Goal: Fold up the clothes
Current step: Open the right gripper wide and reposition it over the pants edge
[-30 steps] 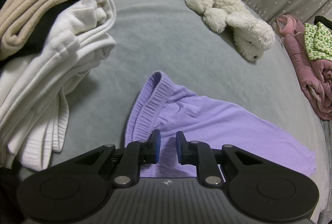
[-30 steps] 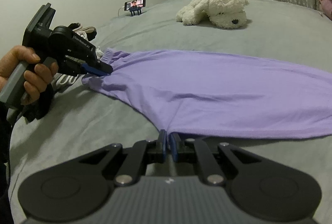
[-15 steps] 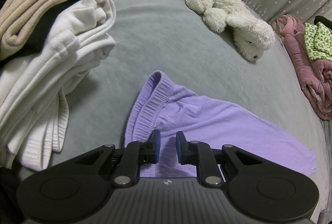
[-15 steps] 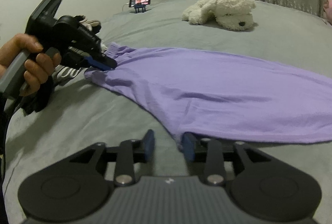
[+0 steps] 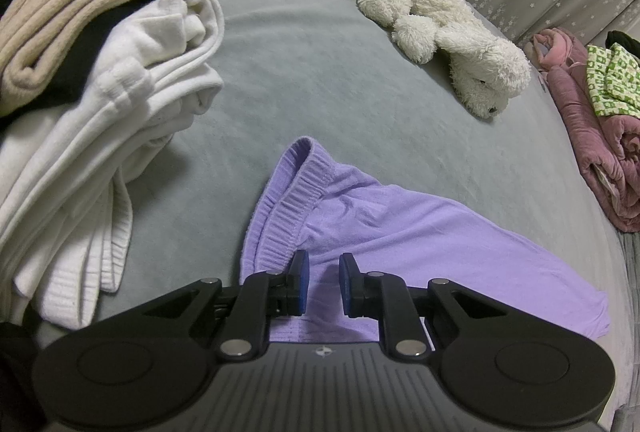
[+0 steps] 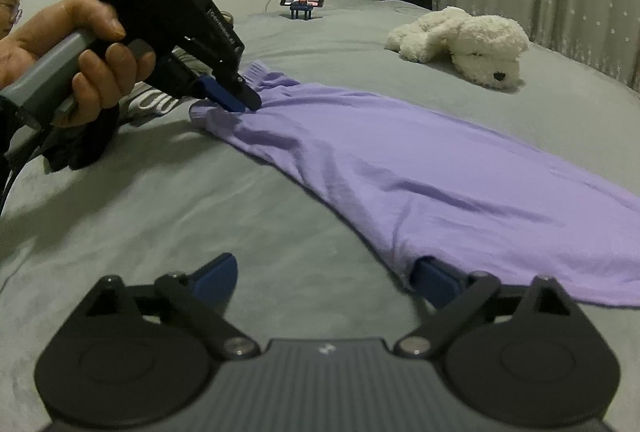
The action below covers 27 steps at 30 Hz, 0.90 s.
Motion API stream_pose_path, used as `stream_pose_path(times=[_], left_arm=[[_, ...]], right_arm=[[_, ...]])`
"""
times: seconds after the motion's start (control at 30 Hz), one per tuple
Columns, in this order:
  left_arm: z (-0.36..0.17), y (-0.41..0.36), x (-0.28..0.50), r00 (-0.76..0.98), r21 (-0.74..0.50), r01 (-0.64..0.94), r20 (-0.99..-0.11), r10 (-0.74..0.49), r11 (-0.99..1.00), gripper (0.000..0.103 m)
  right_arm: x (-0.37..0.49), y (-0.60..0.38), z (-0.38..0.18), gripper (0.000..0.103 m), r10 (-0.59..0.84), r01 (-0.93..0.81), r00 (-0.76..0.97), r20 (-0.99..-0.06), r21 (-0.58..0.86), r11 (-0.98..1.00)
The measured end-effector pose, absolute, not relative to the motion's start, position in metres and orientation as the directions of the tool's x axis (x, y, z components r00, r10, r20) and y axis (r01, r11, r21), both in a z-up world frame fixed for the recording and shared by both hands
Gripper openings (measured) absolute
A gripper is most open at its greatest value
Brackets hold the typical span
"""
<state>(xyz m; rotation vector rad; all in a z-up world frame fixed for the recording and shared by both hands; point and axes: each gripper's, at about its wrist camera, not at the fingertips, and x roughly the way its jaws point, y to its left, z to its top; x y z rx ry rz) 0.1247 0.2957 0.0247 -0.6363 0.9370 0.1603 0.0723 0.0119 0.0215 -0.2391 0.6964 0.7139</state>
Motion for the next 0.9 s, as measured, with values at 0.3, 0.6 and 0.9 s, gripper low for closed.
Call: stream_pose_path(times=[0.3,0.6,0.9], left_arm=[[0.024,0.296,0.125,0.595,-0.438,-0.394,-0.791,-0.139,0.808,0.016],[0.025,0.295,0.126,0.595,-0.436,-0.391,-0.792,-0.139,0.810,0.016],[0.025,0.294,0.127,0.596,-0.436,-0.383,-0.790,-0.142,0.814,0.021]], right_arm=[[0.070,0.013,0.019,0.103,0.517,-0.673,0.556,-0.651,0.013,0.740],[0.073,0.007,0.015,0.103,0.549,-0.689,0.545,-0.634,0.035,0.724],[0.081,-0.001,0.014,0.103,0.588,-0.680,0.511,-0.627,0.124,0.722]])
